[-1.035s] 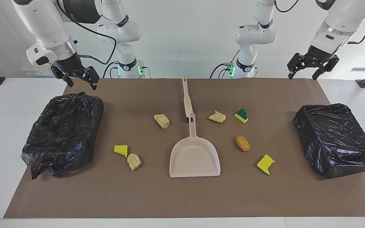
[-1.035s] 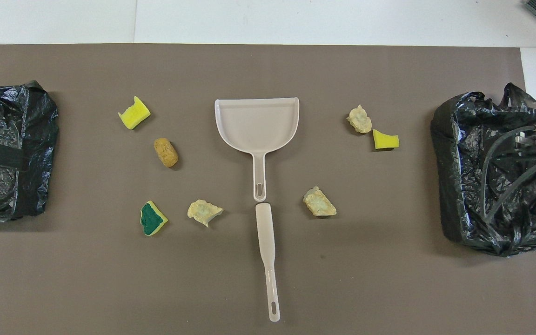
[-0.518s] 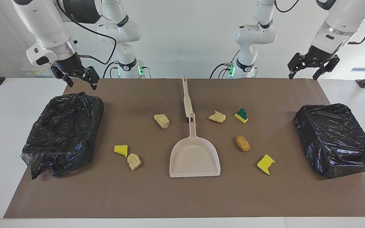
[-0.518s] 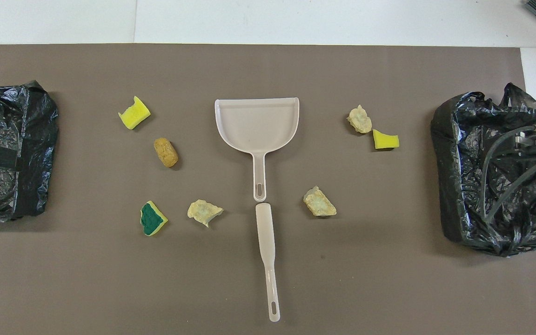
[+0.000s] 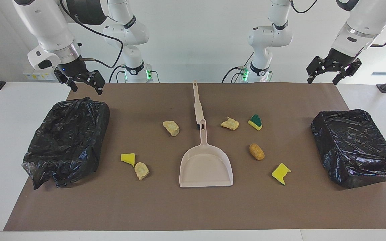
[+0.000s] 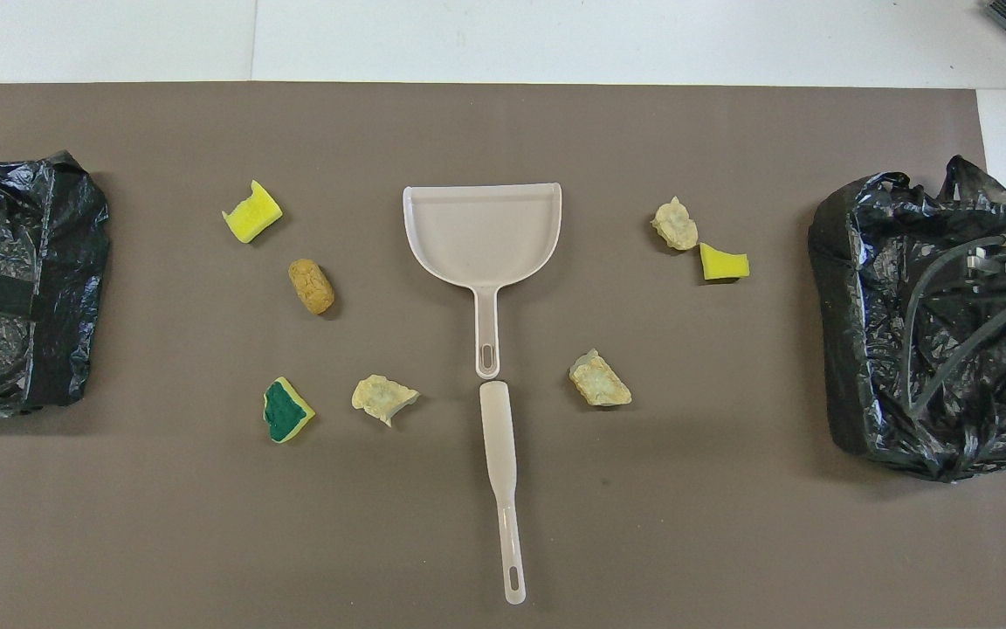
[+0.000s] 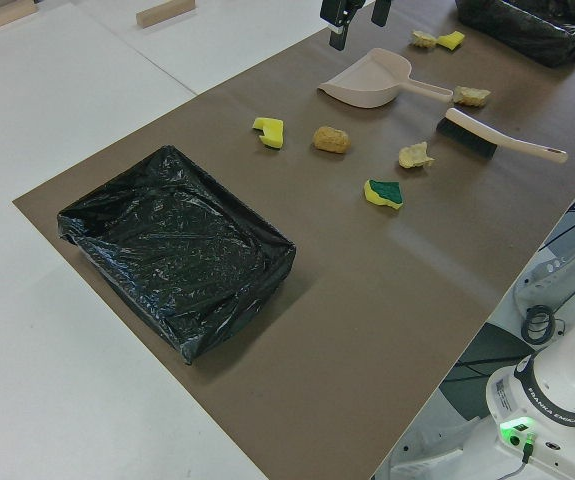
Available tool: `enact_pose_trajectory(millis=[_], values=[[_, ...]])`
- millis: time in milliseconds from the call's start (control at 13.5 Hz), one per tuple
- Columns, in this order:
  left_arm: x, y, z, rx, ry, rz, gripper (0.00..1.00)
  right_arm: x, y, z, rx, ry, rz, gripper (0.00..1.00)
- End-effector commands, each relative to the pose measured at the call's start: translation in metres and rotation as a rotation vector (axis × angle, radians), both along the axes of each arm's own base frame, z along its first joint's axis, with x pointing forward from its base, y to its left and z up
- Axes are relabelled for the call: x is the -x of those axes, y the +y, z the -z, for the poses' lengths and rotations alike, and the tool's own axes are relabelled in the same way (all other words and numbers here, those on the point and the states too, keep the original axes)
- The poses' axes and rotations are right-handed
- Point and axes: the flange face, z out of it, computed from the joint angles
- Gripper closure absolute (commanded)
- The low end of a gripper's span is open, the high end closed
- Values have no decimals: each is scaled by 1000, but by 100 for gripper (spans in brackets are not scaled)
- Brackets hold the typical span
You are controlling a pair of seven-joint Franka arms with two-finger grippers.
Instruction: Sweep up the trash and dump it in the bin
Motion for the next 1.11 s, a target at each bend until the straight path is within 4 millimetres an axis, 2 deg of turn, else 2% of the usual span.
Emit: enact_pose_trajectory(millis=[0,148,370,518,666,739,887,961,1035], values=[[-4,1,-1,-8,-8,11,0,2,0,-1,-16,5,13,0],[-5,-5,2,-5,-10,13,0,2,0,-1,-15,3,15,0],[-9,-24,22,-2,-17,27,0,2,-4,-1,4,4,14,0],[-9,-52,32,1,-18,10,0,2,-24,-1,-18,-3,48,0],[-4,-83,49,1,-3,17,0,-5,1,0,-18,-52,-33,0],[1,-100,58,1,-2,-8,0,-4,26,2,-1,-37,-77,0],[11,-130,79,9,-13,-15,0,-10,43,6,4,-33,-10,0],[21,-143,89,16,8,-14,0,-21,56,15,7,-18,-7,0],[35,-161,97,33,4,-7,0,-47,64,26,0,-23,4,0]])
